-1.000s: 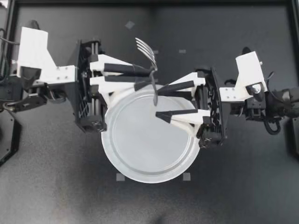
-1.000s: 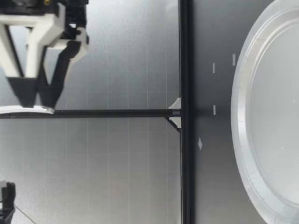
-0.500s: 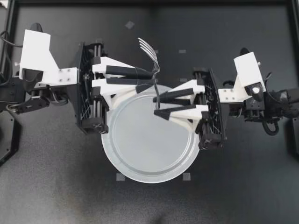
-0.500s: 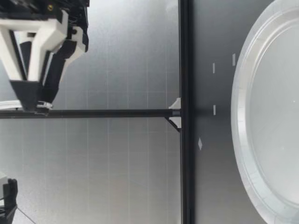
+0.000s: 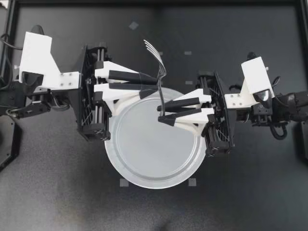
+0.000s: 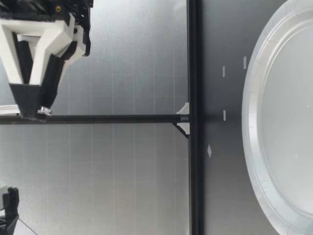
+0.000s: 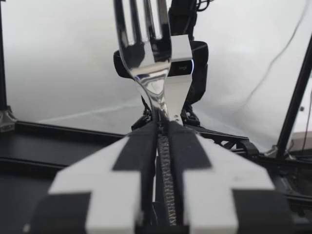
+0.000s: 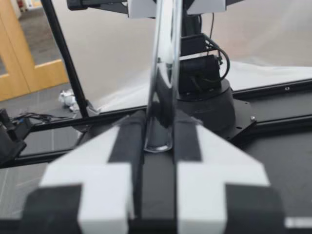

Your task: Pick up the fork and place it on the plate.

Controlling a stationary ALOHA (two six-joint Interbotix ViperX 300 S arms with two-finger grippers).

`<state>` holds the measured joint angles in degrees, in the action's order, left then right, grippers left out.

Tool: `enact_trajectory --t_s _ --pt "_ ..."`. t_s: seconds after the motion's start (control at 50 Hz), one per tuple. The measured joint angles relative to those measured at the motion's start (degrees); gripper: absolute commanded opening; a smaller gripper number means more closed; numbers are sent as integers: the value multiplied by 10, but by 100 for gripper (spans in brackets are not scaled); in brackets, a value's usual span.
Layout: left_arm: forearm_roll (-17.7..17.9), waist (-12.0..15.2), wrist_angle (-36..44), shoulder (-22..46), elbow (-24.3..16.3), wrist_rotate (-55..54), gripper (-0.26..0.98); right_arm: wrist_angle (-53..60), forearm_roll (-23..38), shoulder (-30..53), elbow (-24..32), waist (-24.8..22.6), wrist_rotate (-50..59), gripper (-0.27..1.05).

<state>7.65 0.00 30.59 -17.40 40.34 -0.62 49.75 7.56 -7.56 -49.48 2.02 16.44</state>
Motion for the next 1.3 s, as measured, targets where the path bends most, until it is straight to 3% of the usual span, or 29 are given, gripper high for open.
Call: enact_trajectory --t_s 0.14,0.16,0.22,0.28,0.5,0.72,0.92,1.1,1.3 --pt "2 0 -20 0 3 -1 46 0 2 2 1 0 -4 8" --pt "4 1 -25 1 4 -1 58 0 3 1 1 -1 -5 8" --pt "3 2 -33 1 4 -2 79 1 3 4 1 -2 -4 8" --pt "2 1 -36 1 5 -3 89 0 3 4 1 -1 -5 8" --pt "1 2 -39 -5 26 0 83 -74 3 -30 -12 6 -36 8" --pt "2 1 -39 -86 108 -4 83 -461 -2 -172 -10 8 -42 8" --pt "2 2 -39 -130 158 -8 83 -763 -49 -233 -5 -41 -3 8" --pt "4 2 -39 -122 164 -10 83 -819 -105 -220 -53 -120 73 8" --pt "4 2 -37 -118 164 -5 83 -738 -98 -198 -114 -171 185 8"
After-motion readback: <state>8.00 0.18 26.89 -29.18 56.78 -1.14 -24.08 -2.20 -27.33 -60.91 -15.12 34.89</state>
